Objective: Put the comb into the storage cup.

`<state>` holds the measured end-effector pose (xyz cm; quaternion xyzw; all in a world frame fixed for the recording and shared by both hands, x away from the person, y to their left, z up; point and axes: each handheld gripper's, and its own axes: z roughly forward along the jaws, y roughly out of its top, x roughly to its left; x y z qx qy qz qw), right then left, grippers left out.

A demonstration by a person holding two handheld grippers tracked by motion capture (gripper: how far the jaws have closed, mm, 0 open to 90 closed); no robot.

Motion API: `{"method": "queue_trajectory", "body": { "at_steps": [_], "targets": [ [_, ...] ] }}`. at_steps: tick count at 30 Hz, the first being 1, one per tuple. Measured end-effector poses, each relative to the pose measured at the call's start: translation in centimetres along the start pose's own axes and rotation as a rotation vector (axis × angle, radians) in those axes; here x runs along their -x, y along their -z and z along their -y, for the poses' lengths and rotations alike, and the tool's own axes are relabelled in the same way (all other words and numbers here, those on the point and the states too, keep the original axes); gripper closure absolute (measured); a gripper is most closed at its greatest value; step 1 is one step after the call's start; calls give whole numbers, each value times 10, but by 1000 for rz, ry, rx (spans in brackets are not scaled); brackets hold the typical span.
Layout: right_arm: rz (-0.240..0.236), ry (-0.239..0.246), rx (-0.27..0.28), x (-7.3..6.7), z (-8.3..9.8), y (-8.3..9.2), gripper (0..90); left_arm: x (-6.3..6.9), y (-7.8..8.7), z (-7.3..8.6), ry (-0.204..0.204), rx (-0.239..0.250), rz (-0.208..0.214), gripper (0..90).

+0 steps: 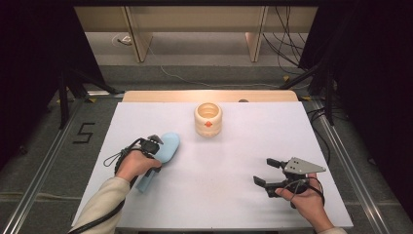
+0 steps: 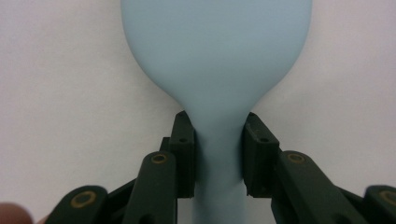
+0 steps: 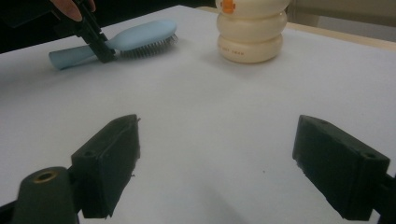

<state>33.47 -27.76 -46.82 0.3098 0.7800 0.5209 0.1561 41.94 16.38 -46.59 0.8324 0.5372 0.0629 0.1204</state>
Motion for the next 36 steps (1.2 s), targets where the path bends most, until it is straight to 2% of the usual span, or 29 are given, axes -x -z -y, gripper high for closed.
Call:
{"method": "queue_trajectory", "body": {
  "at_steps": [10, 20, 36],
  "targets": [
    [0, 0, 0, 0, 0, 0, 160, 0, 0, 2, -12, 19, -4, 695],
    [1, 0, 0, 0, 0, 0, 160, 1, 0, 4, -53, 41, -14, 696],
    [1, -1, 2, 0, 0, 0, 160, 1, 2, 5, -76, 65, -22, 697]
  ]
}}
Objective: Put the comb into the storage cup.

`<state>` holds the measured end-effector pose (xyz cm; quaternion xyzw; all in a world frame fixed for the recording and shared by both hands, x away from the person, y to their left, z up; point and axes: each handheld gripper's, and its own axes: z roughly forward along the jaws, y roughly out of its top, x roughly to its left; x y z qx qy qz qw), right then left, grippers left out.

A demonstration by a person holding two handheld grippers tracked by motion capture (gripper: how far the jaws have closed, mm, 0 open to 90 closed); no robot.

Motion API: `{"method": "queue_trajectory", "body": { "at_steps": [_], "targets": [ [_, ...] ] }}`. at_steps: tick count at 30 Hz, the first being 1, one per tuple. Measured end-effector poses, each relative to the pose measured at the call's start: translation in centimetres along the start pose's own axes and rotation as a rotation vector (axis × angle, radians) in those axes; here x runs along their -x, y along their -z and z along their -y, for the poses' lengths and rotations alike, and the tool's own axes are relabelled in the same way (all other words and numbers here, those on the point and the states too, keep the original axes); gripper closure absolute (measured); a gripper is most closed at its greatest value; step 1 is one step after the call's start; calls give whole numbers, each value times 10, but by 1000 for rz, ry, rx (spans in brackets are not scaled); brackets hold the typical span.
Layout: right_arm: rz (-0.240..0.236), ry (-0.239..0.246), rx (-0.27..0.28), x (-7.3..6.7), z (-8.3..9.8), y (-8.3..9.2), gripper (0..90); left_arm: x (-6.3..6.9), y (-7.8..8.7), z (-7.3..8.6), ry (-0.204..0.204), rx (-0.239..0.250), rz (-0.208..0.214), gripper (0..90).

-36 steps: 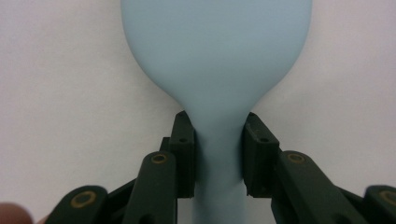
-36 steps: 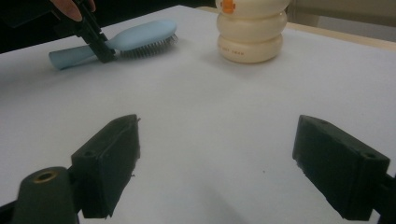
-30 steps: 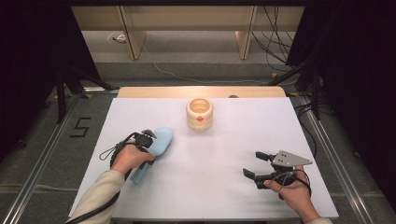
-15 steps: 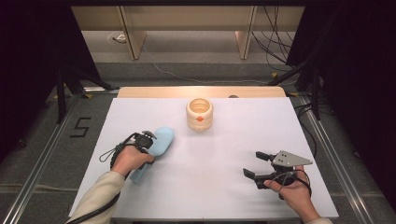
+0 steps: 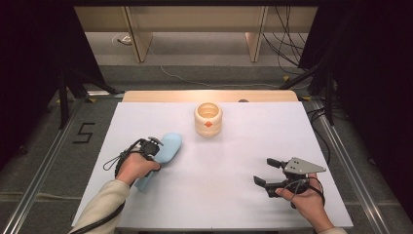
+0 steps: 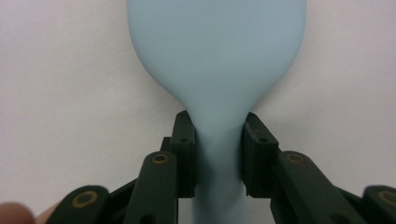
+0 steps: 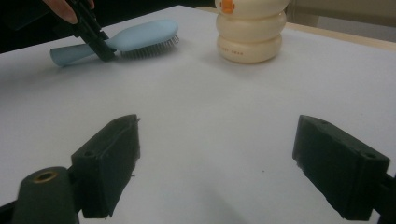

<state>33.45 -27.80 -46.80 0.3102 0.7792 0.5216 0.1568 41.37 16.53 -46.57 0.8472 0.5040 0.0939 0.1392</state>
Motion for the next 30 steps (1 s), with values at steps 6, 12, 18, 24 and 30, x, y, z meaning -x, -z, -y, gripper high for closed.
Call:
{"method": "queue_trajectory", "body": {
  "at_steps": [6, 12, 18, 24, 30],
  "targets": [
    [0, 0, 0, 0, 0, 0, 160, 1, 3, -1, -3, 25, -3, 697],
    [-1, -2, 1, 0, 0, 0, 160, 1, 4, -1, -3, 46, 3, 697],
    [-1, 0, 0, 0, 0, 0, 160, 2, 5, -1, -8, 82, 10, 696],
    [-1, 1, 1, 0, 0, 0, 160, 2, 10, -2, 21, 157, -5, 696],
    [-2, -1, 1, 0, 0, 0, 160, 3, 15, -2, 27, 204, -14, 696]
  ]
}}
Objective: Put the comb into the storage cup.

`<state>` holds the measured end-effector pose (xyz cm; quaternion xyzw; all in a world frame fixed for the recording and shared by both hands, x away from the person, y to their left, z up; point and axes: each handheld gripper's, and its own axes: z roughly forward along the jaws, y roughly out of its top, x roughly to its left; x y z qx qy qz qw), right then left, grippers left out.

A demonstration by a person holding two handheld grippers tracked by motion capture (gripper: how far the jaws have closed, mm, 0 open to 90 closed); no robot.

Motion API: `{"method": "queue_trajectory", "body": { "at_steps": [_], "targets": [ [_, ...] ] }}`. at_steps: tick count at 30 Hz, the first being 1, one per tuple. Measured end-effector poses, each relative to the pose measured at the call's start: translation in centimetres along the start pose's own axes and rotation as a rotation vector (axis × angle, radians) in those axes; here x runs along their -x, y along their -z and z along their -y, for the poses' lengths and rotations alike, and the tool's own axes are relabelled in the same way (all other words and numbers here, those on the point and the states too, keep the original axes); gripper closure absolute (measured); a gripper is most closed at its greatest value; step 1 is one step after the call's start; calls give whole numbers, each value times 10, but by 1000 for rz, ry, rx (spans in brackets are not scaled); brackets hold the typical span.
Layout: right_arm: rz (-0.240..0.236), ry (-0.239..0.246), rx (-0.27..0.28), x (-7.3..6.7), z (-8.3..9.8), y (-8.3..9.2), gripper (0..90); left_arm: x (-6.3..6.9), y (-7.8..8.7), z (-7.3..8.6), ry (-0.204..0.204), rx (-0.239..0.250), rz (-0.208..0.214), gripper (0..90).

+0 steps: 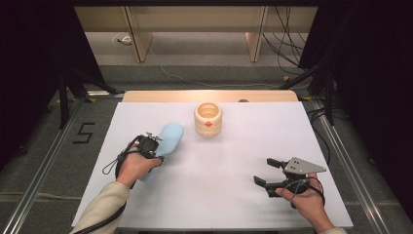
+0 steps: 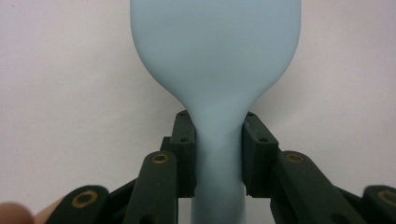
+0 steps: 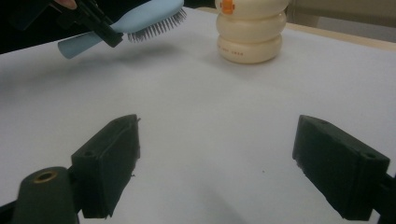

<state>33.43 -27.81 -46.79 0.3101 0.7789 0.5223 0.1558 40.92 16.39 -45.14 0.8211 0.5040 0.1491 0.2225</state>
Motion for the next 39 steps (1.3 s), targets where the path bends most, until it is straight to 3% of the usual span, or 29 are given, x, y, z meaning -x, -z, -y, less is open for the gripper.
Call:
{"method": "queue_trajectory", "body": {
  "at_steps": [12, 39],
  "targets": [
    [1, -1, 0, 0, 0, 0, 160, 2, 6, 1, -40, 112, -26, 696],
    [1, -1, 2, 0, 0, 0, 159, 15, 14, -1, -115, 249, -3, 697]
  ]
}}
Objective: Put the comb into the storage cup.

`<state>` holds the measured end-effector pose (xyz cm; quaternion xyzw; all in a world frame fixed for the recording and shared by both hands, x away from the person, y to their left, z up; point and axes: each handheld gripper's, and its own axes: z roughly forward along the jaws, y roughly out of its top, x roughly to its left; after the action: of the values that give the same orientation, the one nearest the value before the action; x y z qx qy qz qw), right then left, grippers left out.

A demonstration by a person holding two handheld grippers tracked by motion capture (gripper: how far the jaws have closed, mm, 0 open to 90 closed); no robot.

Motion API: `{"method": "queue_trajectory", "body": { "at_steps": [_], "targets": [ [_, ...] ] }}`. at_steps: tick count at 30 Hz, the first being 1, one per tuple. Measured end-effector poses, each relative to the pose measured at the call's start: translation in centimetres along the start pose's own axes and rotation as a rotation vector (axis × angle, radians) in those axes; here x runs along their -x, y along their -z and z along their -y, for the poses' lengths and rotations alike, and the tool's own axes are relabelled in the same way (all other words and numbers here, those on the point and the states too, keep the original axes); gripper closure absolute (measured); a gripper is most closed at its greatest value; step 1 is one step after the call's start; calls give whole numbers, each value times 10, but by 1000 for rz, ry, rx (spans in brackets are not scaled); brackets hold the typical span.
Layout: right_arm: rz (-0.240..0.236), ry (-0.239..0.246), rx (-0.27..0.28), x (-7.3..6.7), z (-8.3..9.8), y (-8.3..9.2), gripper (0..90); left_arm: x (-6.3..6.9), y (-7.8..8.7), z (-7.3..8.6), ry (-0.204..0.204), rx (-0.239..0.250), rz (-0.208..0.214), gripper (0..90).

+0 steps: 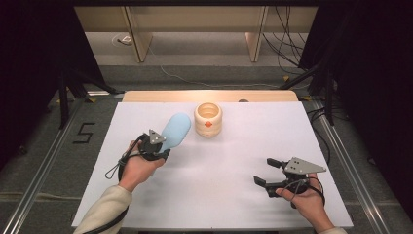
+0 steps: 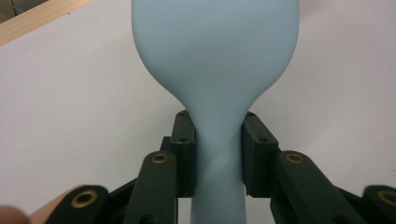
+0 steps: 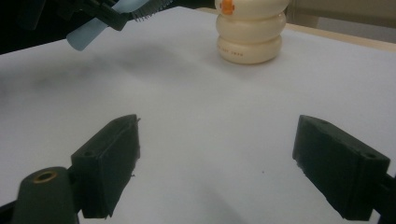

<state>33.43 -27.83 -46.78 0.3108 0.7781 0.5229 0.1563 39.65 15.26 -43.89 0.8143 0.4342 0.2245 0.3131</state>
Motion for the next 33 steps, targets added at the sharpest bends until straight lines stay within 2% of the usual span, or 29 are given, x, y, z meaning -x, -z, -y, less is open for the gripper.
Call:
{"method": "queue_trajectory", "body": {
  "at_steps": [6, 13, 17, 24, 25, 33],
  "targets": [
    [3, -1, 8, 0, 0, 0, 158, 2, 1, -1, -4, 31, 6, 696],
    [14, -7, 17, 0, -1, 1, 150, 4, 1, 0, -26, 41, 17, 696],
    [23, -9, 18, 0, -1, 1, 137, 4, 2, -1, -24, 56, 14, 696],
    [40, -1, 23, 0, -2, 0, 42, 6, 3, -2, -24, 70, 18, 696],
    [45, -1, 24, 1, -2, 1, 6, 6, 3, -2, -25, 73, 20, 696],
    [72, -5, 33, 1, -3, 1, 4, 12, 7, -5, -39, 104, 20, 696]
  ]
}}
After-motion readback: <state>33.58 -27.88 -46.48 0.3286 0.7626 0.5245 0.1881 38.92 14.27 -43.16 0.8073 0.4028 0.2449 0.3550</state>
